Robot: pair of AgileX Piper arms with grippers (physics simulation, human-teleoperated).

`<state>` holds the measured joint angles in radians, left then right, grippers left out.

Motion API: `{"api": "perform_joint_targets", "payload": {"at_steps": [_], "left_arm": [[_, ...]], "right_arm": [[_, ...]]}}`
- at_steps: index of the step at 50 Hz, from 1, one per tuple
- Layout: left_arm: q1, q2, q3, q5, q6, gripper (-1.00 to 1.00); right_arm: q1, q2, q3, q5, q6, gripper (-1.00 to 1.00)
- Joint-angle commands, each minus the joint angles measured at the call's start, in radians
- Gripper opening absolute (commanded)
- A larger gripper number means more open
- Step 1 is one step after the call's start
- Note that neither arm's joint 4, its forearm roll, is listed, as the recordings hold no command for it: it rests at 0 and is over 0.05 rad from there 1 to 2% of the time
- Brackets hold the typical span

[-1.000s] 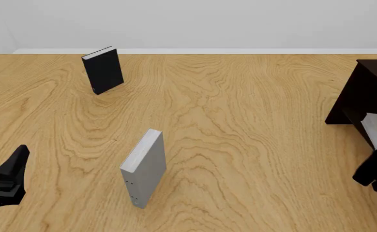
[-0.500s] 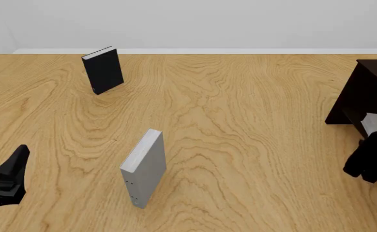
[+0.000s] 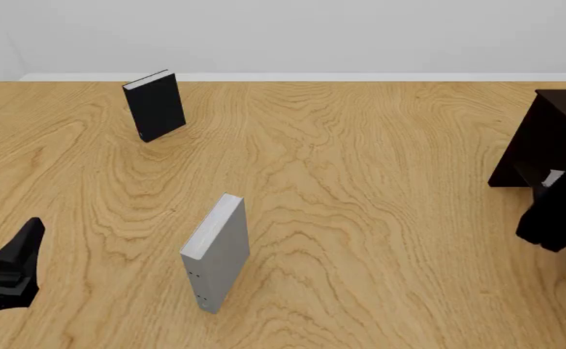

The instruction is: Pick up the book on the right and place it on the cabinet shelf.

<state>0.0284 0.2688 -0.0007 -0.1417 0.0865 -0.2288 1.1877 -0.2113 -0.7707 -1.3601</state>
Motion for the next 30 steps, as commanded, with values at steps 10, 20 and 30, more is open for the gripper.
{"api": "perform_joint_targets", "payload": {"at_steps": [10, 20, 30], "left_arm": [[-0.002, -0.002, 0.001, -0.005, 0.001, 1.00], [-0.004, -0.011, 0.000, -0.002, 0.000, 1.00], [-0.004, -0.027, 0.000, 0.004, 0.002, 1.00]], "right_arm": [[0.095, -0.314, -0.160, 0.403, 0.119, 1.00], [0.126, -0.441, -0.220, 0.559, 0.133, 1.00], [0.140, -0.550, -0.263, 0.691, 0.162, 1.00]]}}
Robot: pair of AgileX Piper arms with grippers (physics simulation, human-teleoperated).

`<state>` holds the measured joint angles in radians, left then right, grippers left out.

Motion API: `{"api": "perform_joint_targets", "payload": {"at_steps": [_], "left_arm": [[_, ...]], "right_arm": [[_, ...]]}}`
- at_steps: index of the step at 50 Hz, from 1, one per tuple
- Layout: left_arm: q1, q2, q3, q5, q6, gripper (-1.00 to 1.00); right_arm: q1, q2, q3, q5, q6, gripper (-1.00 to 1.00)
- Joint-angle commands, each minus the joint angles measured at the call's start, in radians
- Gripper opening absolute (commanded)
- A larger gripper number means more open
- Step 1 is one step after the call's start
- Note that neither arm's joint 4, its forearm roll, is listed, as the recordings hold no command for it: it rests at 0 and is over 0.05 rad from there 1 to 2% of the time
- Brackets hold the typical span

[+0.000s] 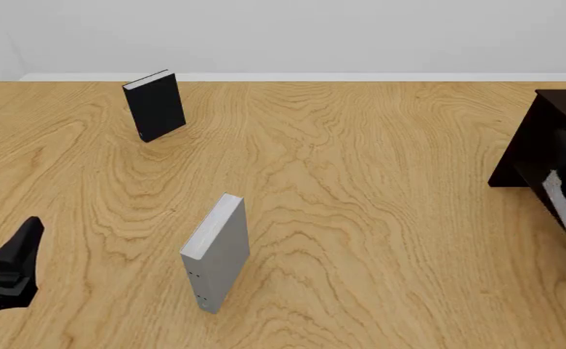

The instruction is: Pick up the book on the right and place it on the cabinet shelf.

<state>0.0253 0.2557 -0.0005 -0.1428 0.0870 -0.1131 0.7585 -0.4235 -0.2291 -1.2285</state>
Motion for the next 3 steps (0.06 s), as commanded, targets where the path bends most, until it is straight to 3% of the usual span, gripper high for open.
{"api": "perform_joint_targets", "payload": {"at_steps": [1, 3], "left_arm": [[0.000, -0.014, -0.001, 0.004, 0.002, 1.00], [0.000, -0.015, -0.002, 0.003, 0.002, 1.00]], "right_arm": [[0.028, -0.137, -0.056, 0.165, 0.034, 1.00], [0.027, -0.156, -0.056, 0.187, 0.034, 1.00]]}}
